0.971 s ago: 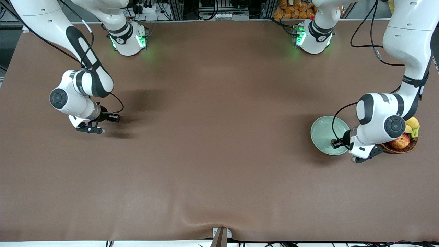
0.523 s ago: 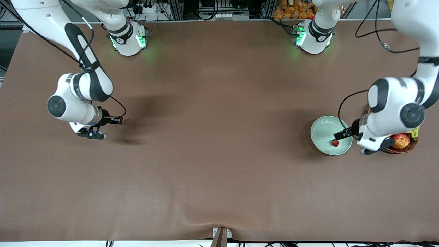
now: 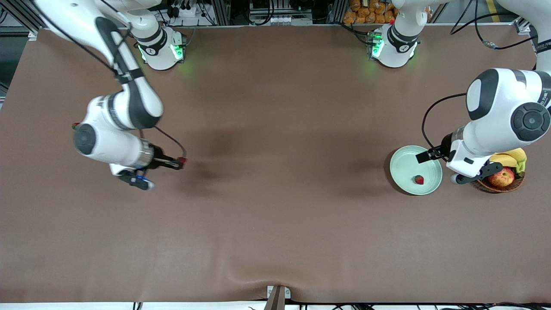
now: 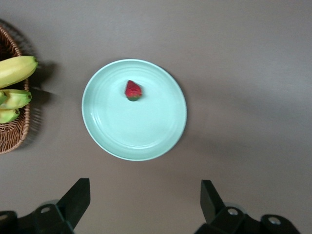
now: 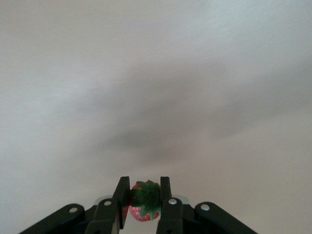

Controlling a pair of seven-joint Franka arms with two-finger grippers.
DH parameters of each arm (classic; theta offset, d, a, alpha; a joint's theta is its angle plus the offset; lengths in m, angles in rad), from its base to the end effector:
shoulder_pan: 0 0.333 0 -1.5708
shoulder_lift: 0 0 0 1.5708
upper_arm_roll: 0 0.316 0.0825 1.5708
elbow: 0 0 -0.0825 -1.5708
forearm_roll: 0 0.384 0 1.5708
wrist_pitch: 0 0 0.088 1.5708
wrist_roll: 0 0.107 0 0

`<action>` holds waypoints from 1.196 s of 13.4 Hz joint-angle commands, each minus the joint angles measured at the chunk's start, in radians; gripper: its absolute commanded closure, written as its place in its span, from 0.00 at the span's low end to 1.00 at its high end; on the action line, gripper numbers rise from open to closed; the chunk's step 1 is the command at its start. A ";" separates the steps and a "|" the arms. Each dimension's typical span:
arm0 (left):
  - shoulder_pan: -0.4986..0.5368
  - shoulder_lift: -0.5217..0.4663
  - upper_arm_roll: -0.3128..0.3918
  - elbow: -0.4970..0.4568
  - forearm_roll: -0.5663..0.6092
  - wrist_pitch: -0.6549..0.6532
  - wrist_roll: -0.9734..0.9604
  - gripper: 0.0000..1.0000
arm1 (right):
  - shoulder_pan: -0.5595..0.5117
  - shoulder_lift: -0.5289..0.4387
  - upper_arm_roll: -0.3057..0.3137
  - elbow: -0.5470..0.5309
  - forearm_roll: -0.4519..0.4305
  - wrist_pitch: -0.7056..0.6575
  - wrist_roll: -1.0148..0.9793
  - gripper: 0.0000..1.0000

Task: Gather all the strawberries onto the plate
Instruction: 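Release the strawberry onto the plate with the left gripper while the right lifts another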

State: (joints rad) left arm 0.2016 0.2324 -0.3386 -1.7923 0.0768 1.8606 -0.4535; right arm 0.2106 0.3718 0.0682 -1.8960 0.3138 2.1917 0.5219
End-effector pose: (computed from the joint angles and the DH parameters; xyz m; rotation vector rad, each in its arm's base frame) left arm 0.5994 -0.0652 0.4145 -3.0620 -0.4497 0.2249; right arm 0.5935 0.1792 0.3029 -2.8389 0.6353 0.2586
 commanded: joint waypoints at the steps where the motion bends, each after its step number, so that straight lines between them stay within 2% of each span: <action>1: 0.001 0.015 -0.033 0.070 -0.015 -0.049 -0.005 0.00 | 0.119 0.125 -0.008 0.177 0.027 -0.006 0.232 1.00; 4: -0.001 0.022 -0.046 0.068 -0.025 -0.049 -0.004 0.00 | 0.238 0.252 -0.008 0.319 0.103 0.078 0.445 1.00; 8: -0.001 0.025 -0.074 0.082 -0.026 -0.057 -0.057 0.00 | 0.383 0.376 -0.008 0.362 0.125 0.363 0.616 1.00; 11: -0.007 0.031 -0.118 0.085 -0.025 -0.057 -0.143 0.00 | 0.460 0.456 -0.008 0.408 0.125 0.502 0.714 1.00; 16: -0.044 0.082 -0.120 0.116 -0.023 -0.046 -0.182 0.00 | 0.544 0.545 -0.008 0.526 0.123 0.586 0.885 1.00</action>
State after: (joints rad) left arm 0.1669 0.2827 -0.4554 -1.7181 0.0659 1.8289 -0.6215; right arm 0.7266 0.8680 0.0707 -1.4517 0.4176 2.7610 1.3649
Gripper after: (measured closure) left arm 0.000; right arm 0.705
